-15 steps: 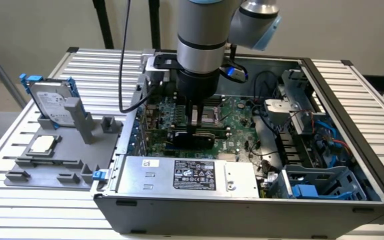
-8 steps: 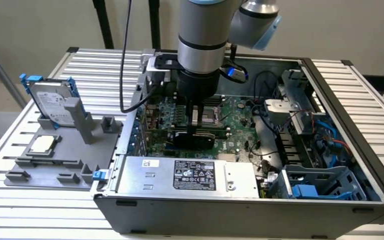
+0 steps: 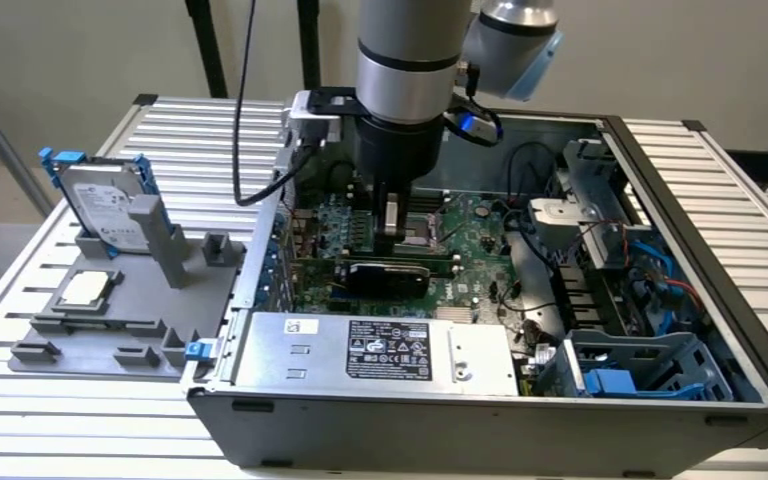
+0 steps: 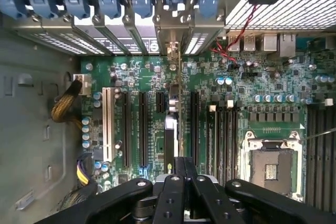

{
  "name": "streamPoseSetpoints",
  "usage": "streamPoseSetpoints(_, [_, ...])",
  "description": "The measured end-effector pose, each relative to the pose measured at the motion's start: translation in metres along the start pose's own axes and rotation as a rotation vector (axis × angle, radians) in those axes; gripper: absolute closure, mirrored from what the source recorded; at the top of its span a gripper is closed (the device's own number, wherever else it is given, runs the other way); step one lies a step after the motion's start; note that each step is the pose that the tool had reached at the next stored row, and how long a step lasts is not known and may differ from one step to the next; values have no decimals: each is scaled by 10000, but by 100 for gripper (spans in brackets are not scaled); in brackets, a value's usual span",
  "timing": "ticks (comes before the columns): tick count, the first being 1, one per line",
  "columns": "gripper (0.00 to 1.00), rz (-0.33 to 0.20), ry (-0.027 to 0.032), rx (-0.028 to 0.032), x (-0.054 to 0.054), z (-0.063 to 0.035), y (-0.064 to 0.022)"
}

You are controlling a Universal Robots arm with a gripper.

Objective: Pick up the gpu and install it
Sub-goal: 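Press down on the gpu until it lock into place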

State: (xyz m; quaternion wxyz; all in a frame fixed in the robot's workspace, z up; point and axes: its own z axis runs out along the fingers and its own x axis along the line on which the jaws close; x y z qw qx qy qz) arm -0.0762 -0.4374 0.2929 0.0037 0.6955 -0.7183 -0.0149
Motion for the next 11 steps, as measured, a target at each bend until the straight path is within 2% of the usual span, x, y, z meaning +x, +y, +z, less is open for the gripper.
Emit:
streamPoseSetpoints(3, [89,-1,2,-2,-2,-119,8])
streamPoseSetpoints(11, [89,-1,0,-1,-2,-121,9])
